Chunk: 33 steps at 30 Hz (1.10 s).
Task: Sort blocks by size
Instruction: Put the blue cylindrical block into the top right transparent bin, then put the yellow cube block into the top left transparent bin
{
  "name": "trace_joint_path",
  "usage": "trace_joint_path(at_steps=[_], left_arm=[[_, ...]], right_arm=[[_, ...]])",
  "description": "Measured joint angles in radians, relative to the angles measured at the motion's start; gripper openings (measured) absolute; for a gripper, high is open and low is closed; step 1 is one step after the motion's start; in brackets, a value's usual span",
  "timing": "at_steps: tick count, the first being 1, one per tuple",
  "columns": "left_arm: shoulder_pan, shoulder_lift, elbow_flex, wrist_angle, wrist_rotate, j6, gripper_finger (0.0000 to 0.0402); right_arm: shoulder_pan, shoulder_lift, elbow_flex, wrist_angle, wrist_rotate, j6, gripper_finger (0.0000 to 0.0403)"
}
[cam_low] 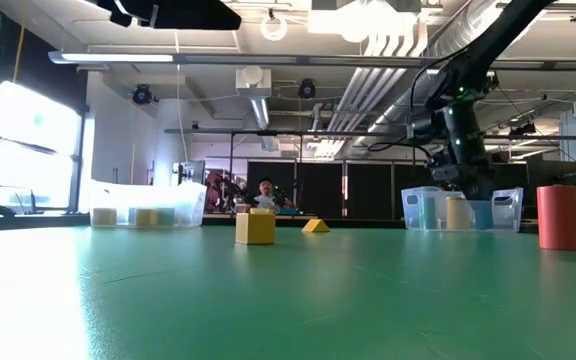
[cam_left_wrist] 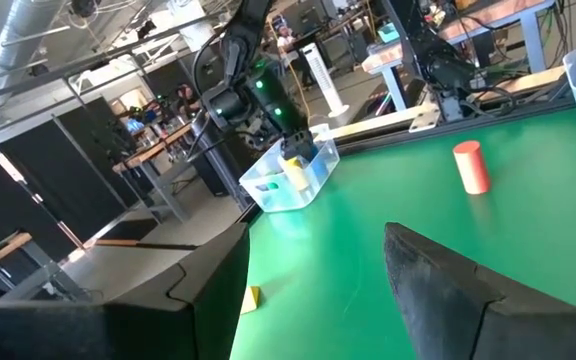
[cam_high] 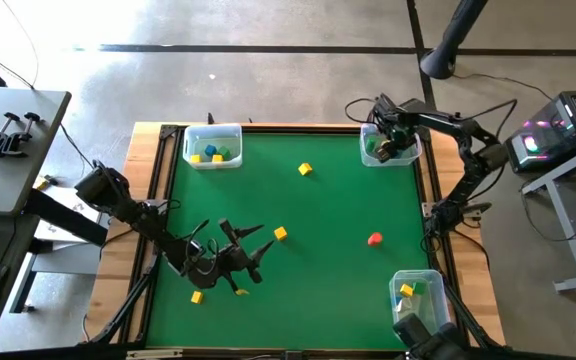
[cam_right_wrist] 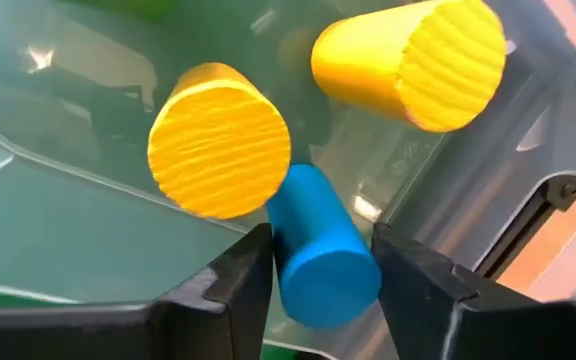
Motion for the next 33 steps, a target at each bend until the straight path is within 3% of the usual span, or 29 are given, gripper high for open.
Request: trace_joint_path(at_steps=[12,21,26,33], left_arm=[[0.0,0.0,0.0,0.0,0.0,-0.008,0.0217],[0.0,0.0,0.0,0.0,0.0,-0.008,0.0217],[0.0,0.0,0.0,0.0,0.0,-0.013,0.0217],[0.0,0.0,0.0,-0.001,0.0,-0.019,0.0217]], right_arm=[[0.0,-0.103,0.0,0.008,0.04,-0.021,0.0164],[0.041,-0.291,-0.027,0.131,0.007,-0.038,0.0165],[0.187,-0.477,-0.191,0.338,-0.082,0.009,0.0165],[0.581,-0.741,-0.492,0.712,-0.11,0.144,0.0165]])
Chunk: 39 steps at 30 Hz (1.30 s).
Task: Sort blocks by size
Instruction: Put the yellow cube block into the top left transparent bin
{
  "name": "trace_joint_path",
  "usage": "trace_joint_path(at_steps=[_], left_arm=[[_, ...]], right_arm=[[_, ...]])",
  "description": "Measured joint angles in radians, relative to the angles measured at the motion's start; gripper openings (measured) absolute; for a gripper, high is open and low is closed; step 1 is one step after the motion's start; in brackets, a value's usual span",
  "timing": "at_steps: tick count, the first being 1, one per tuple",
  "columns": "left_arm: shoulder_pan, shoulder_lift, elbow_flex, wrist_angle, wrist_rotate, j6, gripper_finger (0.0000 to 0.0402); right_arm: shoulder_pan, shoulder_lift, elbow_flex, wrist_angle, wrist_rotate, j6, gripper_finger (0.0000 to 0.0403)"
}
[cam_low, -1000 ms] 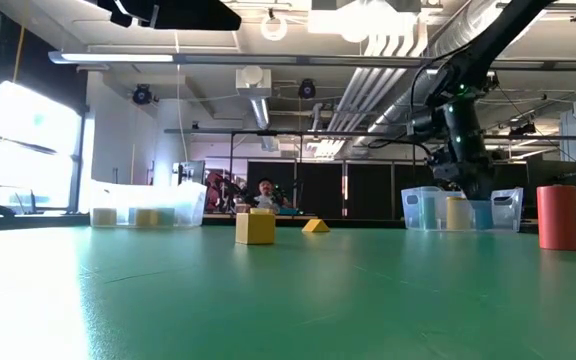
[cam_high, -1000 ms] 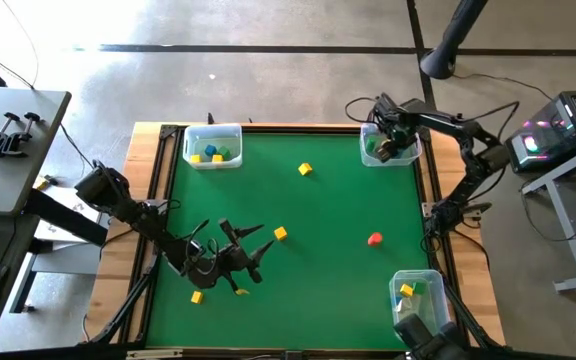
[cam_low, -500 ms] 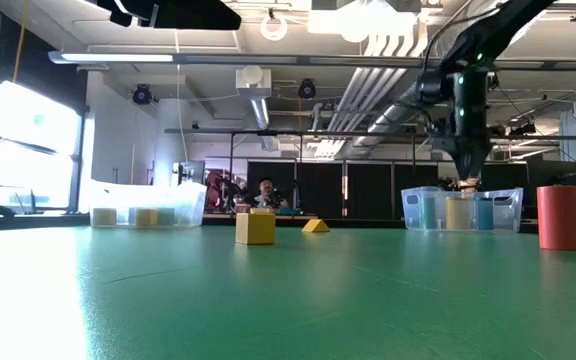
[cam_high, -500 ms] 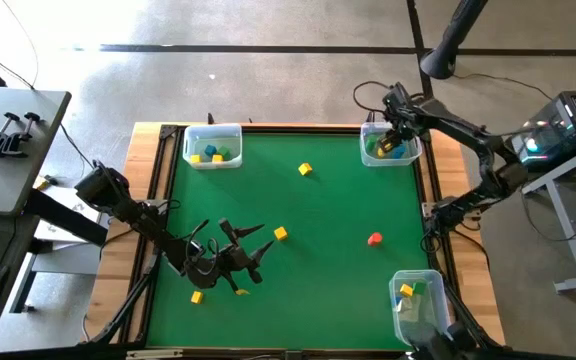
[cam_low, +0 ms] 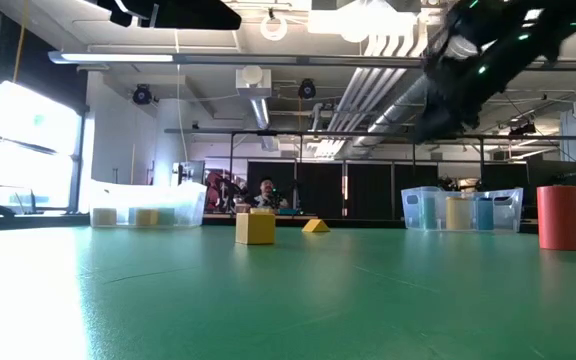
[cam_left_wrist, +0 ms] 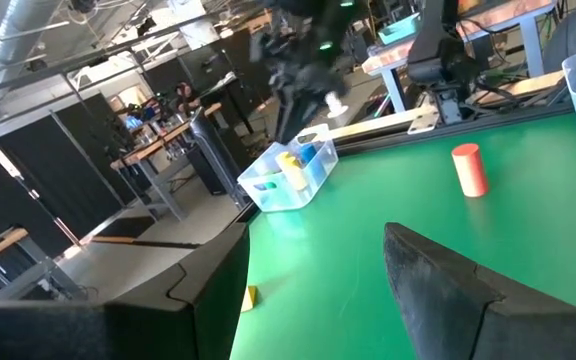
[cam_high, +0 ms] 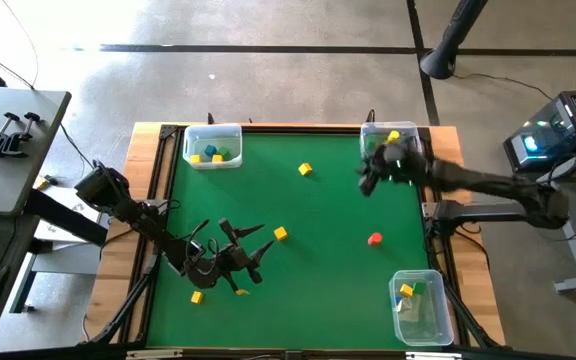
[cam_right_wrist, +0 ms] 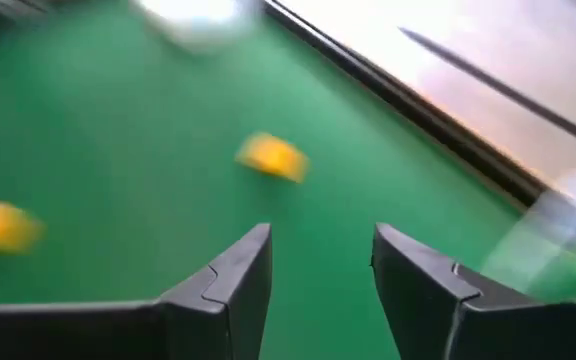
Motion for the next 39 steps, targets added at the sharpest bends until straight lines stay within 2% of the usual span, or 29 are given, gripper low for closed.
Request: trace_joint_path(at_steps=[2,5,9,12,15,20,25,29,32,34,39], left_arm=[[0.001,0.0,0.0,0.001,0.012,0.001,0.0217],[0.007,0.0,0.0,0.009,0.084,-0.002,0.0217],[0.019,0.0,0.009,0.013,0.152,-0.017,0.0217],[0.028,0.0,0.026,0.014,0.153,-0.016,0.0217],[0.04,0.0,0.048,0.013,0.153,-0.004,0.0217],[0.057,0.0,0.076,0.011,0.175,0.01,0.0217],[0.061,0.0,0.083,0.011,0.216,0.01,0.0217],[0.061,0.0,0.083,0.005,0.261,-0.015,0.0217],[0.061,0.0,0.084,-0.001,0.347,-0.026,0.0217],[0.061,0.0,0.084,-0.013,0.398,-0.037,0.0217],[0.061,0.0,0.084,-0.106,0.448,-0.097,0.0217]], right_arm=[[0.129,-0.045,-0.077,0.158,0.0,0.041,0.0165],[0.313,-0.069,-0.185,0.436,0.017,0.072,0.0165],[0.535,-0.026,-0.29,0.75,0.16,0.041,0.0165],[0.665,0.034,-0.305,0.854,0.287,-0.004,0.0165],[0.753,0.11,-0.277,0.881,0.342,-0.033,0.0165],[0.826,0.263,-0.234,0.939,0.352,-0.045,0.0165],[0.844,0.42,-0.203,1.01,0.338,-0.001,0.0165],[0.825,0.518,-0.168,1.009,0.24,0.046,0.0165],[0.808,0.583,-0.133,1.007,0.124,0.041,0.0165],[0.802,0.624,-0.102,1.008,0.088,0.04,0.0165],[0.786,0.729,-0.009,1.014,0.135,0.038,0.0165]])
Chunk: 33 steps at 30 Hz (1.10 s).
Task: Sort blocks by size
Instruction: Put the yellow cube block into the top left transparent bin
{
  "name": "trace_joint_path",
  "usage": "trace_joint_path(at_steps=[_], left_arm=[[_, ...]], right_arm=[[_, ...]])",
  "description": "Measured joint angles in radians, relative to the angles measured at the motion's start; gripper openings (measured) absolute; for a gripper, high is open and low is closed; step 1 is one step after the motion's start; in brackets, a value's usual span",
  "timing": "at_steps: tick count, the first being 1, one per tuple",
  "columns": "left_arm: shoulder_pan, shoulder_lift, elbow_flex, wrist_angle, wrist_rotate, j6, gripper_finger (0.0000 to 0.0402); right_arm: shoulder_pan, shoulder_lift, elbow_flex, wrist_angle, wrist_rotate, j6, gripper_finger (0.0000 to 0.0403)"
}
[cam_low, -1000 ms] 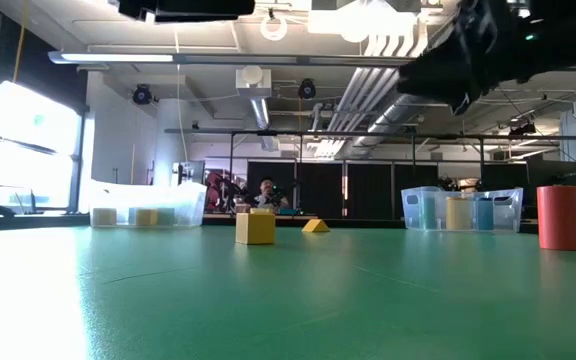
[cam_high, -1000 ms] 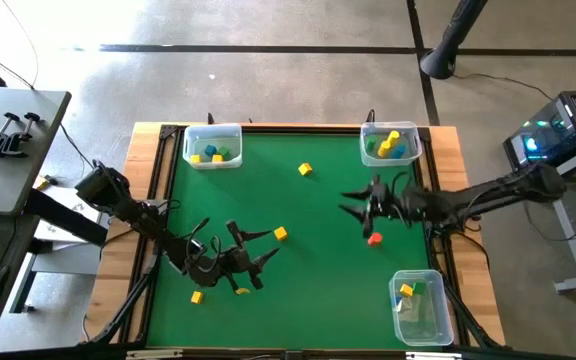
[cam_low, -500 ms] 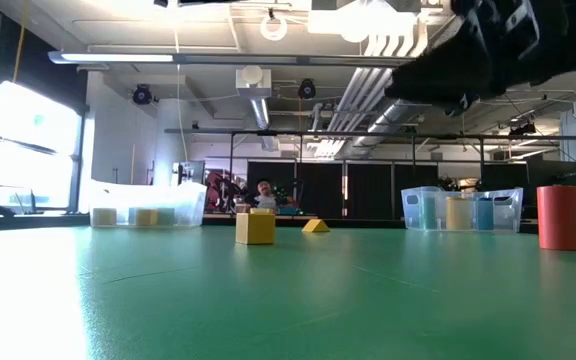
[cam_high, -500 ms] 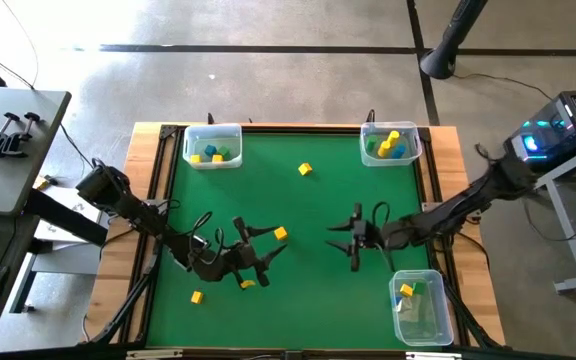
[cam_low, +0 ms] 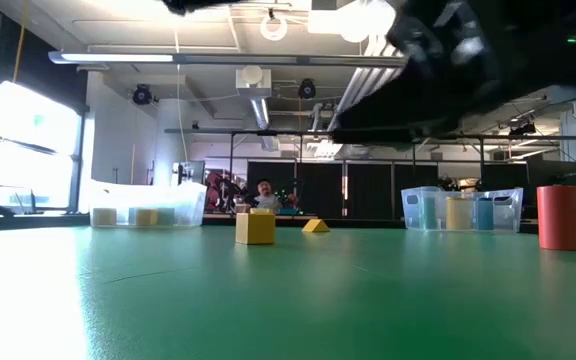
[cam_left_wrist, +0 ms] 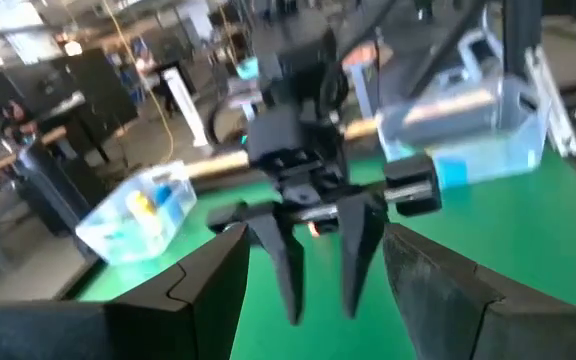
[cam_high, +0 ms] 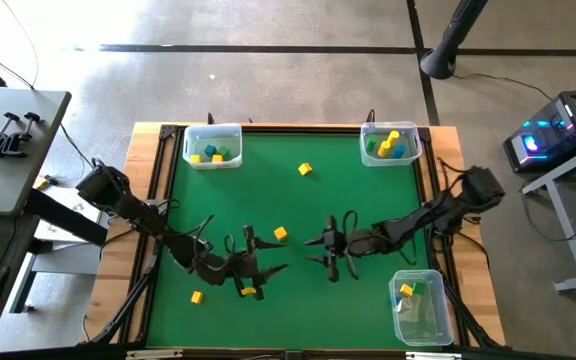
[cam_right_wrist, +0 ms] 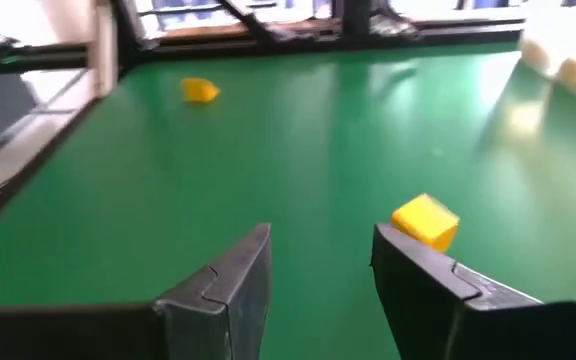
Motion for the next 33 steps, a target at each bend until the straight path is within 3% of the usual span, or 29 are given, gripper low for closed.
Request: trace_joint_path(at_steps=[4,9,19,26,33], left_arm=[[0.02,0.0,0.0,-0.093,-0.051,-0.094,0.0217],[0.07,0.0,0.0,-0.215,-0.069,-0.238,0.0217],[0.152,-0.002,-0.001,-0.556,0.053,-0.551,0.0235],[0.184,0.063,-0.001,-0.557,0.108,-0.585,0.0278],[0.229,0.213,-0.002,-0.443,0.087,-0.626,0.0291]], right_arm=[[-0.004,0.086,0.09,-0.003,0.068,-0.016,0.0165],[-0.004,0.166,0.182,-0.008,0.068,-0.053,0.0165],[-0.004,0.19,0.254,-0.196,0.091,-0.042,0.0166],[-0.004,0.189,0.256,-0.287,0.278,-0.034,0.0166],[-0.002,0.189,0.256,-0.346,0.286,0.018,0.0166]])
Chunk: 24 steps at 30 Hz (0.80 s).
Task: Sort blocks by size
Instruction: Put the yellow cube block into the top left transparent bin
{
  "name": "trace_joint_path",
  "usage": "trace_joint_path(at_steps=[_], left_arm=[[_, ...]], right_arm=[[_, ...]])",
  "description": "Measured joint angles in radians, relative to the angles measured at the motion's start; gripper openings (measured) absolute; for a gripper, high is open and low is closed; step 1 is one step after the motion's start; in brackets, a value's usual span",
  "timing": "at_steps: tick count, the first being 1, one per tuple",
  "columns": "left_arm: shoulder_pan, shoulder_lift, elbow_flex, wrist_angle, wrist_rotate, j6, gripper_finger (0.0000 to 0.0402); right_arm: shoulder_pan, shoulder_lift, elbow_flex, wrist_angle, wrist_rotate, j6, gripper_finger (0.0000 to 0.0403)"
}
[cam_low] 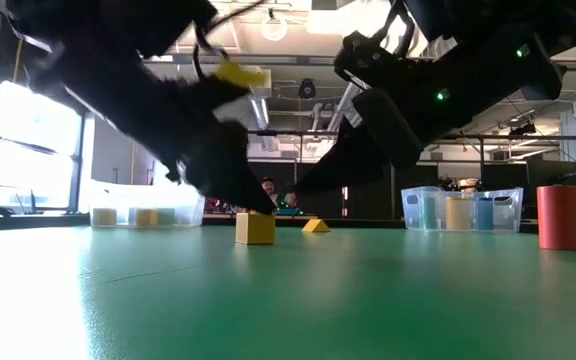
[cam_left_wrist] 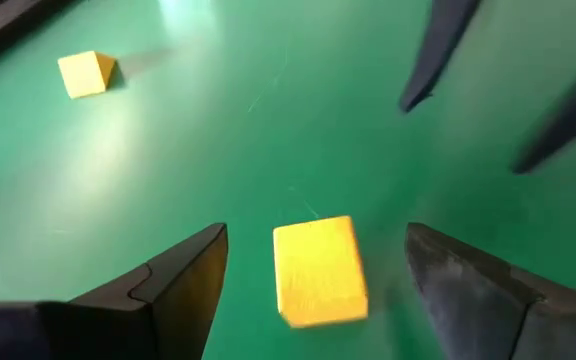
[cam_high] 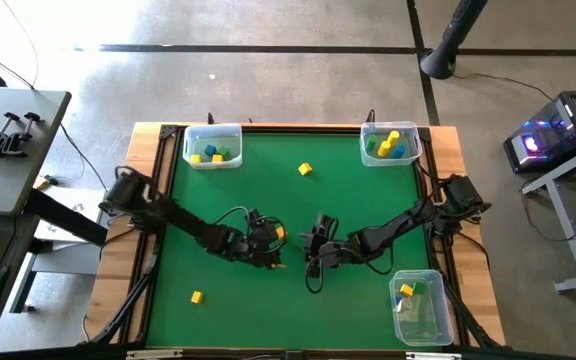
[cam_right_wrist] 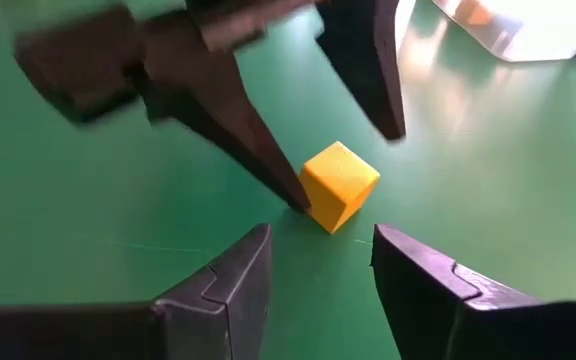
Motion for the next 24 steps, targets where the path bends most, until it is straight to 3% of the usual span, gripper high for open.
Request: trace_joint_path(at_steps=[9,20,24], left_arm=[[0.049,0.102,0.0,0.095,0.024,-0.043,0.0271],[0.048,0.092,0.0,0.09,0.033,-0.062,0.0167],[0.033,0.035,0.0,0.027,0.027,-0.071,0.0129]], right_arm=[[0.0,0.0,0.0,-0.006,-0.004,0.008,0.0166],[0.0,-0.001,0.0,-0.006,-0.006,0.014,0.0166],[0.0,-0.001,0.0,-0.006,-0.016,0.016,0.0166]])
